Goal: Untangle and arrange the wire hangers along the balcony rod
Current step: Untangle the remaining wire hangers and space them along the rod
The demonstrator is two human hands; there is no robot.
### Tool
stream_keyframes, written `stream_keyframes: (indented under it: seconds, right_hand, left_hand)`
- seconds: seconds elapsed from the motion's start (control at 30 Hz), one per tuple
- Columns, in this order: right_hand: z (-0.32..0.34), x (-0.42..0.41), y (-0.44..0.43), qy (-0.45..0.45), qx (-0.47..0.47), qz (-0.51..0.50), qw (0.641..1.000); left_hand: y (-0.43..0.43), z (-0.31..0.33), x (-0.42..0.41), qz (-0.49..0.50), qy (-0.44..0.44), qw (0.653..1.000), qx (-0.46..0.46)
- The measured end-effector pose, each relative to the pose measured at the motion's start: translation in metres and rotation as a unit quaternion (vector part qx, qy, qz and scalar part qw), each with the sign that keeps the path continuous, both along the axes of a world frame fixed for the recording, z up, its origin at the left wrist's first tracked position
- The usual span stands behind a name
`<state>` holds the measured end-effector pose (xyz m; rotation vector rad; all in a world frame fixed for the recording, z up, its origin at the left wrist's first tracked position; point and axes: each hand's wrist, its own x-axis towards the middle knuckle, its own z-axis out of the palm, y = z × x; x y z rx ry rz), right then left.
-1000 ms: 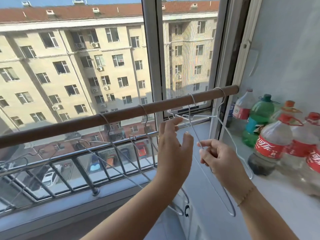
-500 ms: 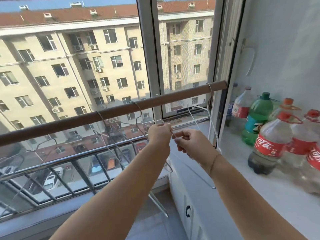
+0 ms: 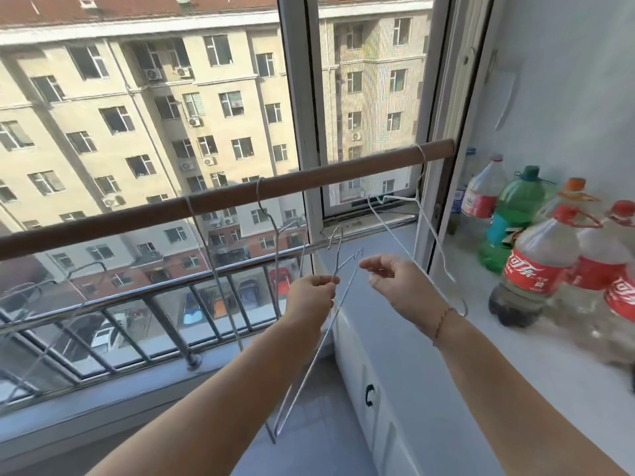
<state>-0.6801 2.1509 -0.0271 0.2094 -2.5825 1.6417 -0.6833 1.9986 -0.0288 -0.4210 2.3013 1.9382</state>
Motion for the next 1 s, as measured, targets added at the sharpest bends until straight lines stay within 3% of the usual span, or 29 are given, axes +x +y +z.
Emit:
stream_keyframes:
  seconds: [0.2, 0.37, 0.57, 0.8, 1.0]
  right_hand:
    - [-0.011, 0.001, 0.005, 0.000, 0.166, 0.025, 0.986]
    - [-0.010, 0.014, 0.011, -0.050, 0.237, 0.061, 0.968]
    - [-0.001, 0.047, 0.026, -0.070, 0.177, 0.017, 0.982]
    - [0.018, 0.085, 0.027, -0.059, 0.026, -0.039, 0.997]
    - [0.055, 0.094, 0.039, -0.010, 0.031, -0.033, 0.999]
  left_hand:
    - [-0.011, -0.008, 0.013, -0.089, -0.023, 0.993, -0.080]
    - [-0.012, -0.009, 0.020, -0.120, -0.006, 0.990, -0.078]
    - [-0.005, -0.005, 0.031, -0.042, 0.118, 0.987, -0.099]
    - [0.031, 0.014, 0.049, -0.174, 0.087, 0.981, 0.026]
    - [0.053, 0.047, 0.048, -0.196, 0.117, 0.969, 0.092]
